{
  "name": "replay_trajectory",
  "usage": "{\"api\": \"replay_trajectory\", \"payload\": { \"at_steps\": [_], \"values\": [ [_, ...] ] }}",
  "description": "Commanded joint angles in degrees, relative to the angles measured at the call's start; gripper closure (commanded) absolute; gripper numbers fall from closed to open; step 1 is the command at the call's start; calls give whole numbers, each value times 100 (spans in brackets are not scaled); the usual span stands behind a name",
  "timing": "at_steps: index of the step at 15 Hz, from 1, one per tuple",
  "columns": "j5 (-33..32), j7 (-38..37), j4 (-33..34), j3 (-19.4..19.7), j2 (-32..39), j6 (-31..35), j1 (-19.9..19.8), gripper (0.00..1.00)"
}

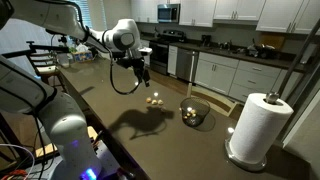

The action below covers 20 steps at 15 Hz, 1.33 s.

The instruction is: Pick one candy on the counter and put it in the basket

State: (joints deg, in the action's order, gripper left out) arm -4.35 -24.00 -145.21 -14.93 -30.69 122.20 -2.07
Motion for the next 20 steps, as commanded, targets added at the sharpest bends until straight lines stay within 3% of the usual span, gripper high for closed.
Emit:
{"api": "replay_trajectory", "payload": {
  "at_steps": [1,8,20],
  "values": [
    [-65,-49,11,102,16,-19,111,0],
    [-99,3,280,148,294,-180,58,0],
    [-5,282,1594,664,2035,-758,53,0]
  ]
}}
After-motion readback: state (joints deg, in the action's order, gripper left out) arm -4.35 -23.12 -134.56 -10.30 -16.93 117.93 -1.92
